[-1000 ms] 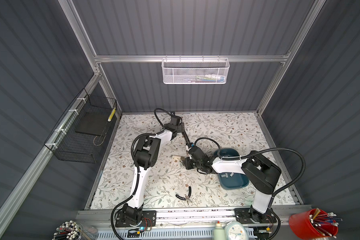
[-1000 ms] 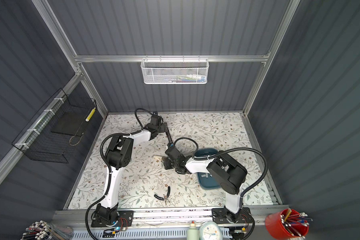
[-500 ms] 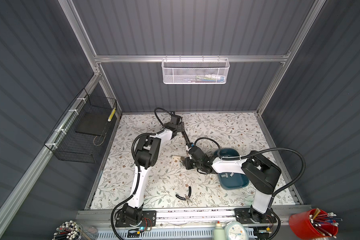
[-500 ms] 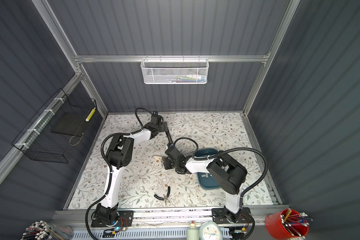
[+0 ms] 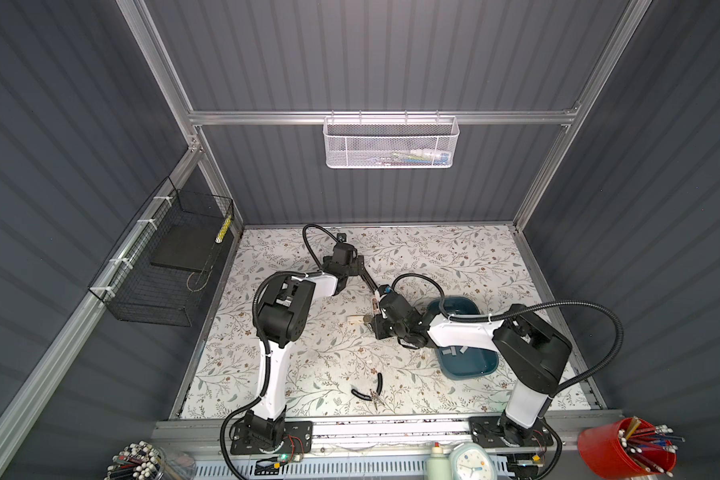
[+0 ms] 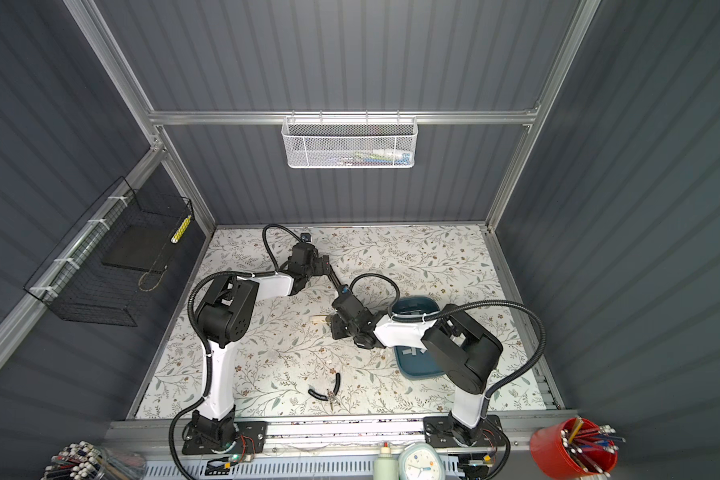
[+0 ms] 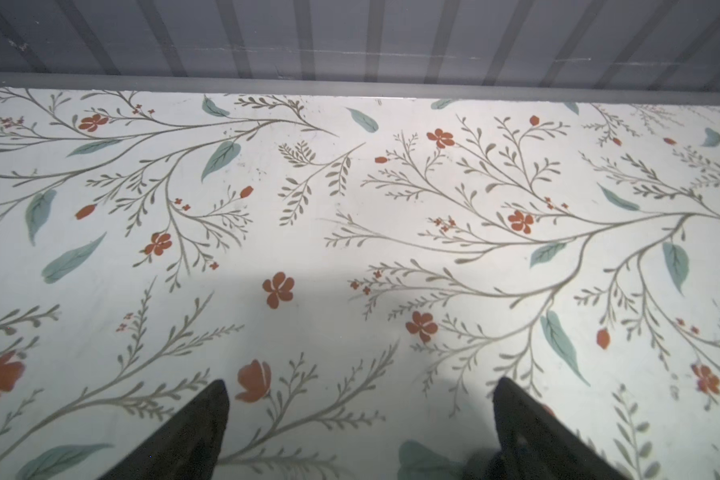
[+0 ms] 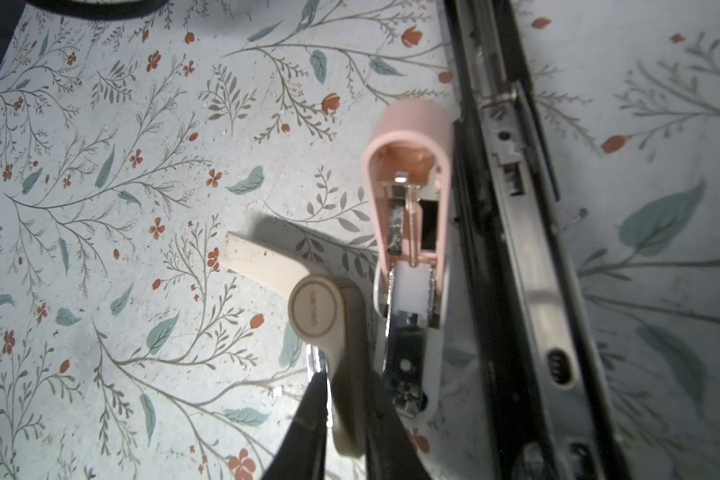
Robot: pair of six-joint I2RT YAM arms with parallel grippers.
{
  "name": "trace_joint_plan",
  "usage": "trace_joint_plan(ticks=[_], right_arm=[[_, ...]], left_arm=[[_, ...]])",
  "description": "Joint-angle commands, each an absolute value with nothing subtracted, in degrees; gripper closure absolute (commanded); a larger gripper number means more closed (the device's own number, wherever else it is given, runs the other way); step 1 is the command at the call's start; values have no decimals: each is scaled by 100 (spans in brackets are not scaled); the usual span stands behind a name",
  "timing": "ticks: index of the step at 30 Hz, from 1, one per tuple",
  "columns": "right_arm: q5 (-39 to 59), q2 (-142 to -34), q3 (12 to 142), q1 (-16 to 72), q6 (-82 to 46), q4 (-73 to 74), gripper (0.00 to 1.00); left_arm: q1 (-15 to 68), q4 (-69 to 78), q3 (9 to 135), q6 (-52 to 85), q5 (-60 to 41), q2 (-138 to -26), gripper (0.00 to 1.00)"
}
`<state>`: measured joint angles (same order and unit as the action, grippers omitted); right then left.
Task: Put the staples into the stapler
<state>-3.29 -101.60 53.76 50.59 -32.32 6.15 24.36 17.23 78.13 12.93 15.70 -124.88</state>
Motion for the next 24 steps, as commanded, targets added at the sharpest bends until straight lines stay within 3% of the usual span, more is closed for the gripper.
trace_joint_plan(ticks=[1,19,24], right_arm=[[-488,-9966,5398,5027,-3146,396,79],[-578,-9712,5369,5010,-3058,268,68],[-474,-9777,5508,5039,-2890,133,65]], left_arm=[[2456,1811,7778,1038,1278,-12138,1],[2459,2318,6804,858,1397,-10543,1],[2461,2664,6159,885,1962,-10075,1]])
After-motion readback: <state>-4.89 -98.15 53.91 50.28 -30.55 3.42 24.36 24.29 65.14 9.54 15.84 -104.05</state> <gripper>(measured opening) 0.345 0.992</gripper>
